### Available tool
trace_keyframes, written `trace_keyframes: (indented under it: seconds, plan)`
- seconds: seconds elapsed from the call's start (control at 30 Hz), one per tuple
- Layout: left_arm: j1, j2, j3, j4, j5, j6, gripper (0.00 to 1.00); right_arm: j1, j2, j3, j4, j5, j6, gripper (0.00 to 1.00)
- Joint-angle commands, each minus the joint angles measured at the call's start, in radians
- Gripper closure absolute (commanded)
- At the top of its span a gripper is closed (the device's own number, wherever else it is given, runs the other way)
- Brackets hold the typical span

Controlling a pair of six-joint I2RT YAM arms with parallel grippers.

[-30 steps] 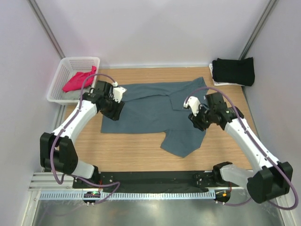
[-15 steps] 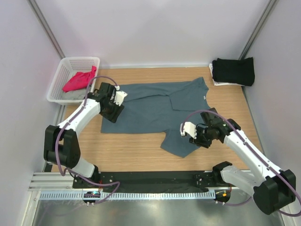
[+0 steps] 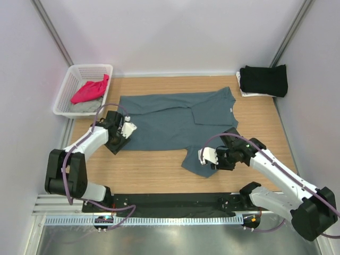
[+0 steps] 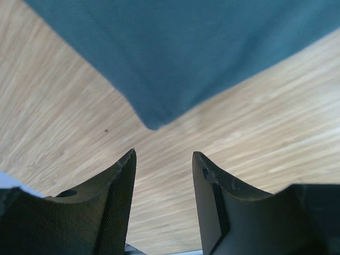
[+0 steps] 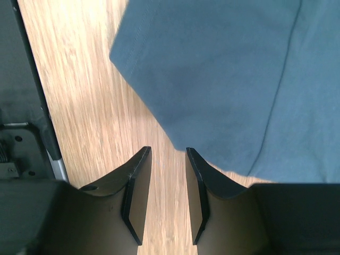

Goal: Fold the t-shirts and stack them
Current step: Fold the tshirt

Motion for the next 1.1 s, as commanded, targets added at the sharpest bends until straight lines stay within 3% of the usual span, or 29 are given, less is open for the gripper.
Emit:
trace_keyframes:
  seconds: [0.0, 0.4, 0.63, 1.07]
  plan:
    - [0.049, -0.01, 0.009, 0.077, -0.007, 0.077, 0.52, 0.058, 0.029, 0.002, 0.063, -0.021, 0.051, 0.63]
    - [0.178, 0.116, 0.196, -0.005, 0.063, -0.032, 0.55, 0.158, 0.066, -0.021, 0.046, -0.023, 0.068, 0.64]
    - [0.197, 0.133, 0.181, -0.007, 0.108, -0.054, 0.55, 0.17, 0.07, -0.045, 0.052, -0.024, 0.073, 0.64]
    - [0.237, 0.222, 0.253, -0.122, 0.232, -0.166, 0.56, 0.189, 0.063, -0.157, 0.239, 0.069, 0.08, 0.64]
